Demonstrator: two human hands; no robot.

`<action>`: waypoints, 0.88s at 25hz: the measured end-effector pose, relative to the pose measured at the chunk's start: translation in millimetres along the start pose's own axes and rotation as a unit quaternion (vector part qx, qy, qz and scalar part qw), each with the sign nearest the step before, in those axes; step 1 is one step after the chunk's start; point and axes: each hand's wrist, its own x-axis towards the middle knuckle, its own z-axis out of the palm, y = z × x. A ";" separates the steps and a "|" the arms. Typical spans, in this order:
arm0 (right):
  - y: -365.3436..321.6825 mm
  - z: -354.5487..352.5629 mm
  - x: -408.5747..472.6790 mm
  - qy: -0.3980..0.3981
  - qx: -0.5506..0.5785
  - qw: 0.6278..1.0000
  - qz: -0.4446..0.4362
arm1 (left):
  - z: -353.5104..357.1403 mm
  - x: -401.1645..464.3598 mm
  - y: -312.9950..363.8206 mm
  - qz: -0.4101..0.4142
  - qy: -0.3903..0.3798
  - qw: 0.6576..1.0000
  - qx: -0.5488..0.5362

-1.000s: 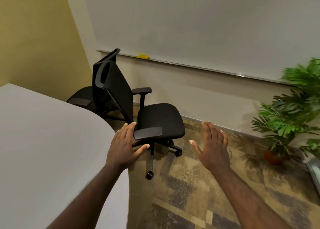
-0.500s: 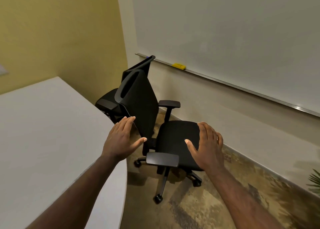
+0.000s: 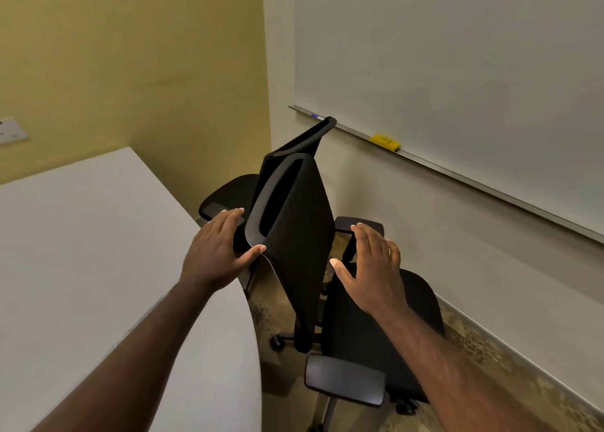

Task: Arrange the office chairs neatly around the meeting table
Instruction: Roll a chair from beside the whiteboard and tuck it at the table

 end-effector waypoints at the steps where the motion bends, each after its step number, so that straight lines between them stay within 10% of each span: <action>1: -4.8 7.0 15.1 -0.004 0.004 1.000 0.002 | 2.4 12.2 -7.8 -0.007 -0.002 1.000 -0.003; 11: -64.2 73.6 115.1 -0.059 0.070 0.995 -0.026 | 29.5 83.8 -62.9 -0.016 -0.005 1.000 0.006; 22: -150.3 137.8 151.1 -0.161 0.233 0.946 0.155 | 80.3 203.2 -90.3 0.210 -0.152 0.962 0.088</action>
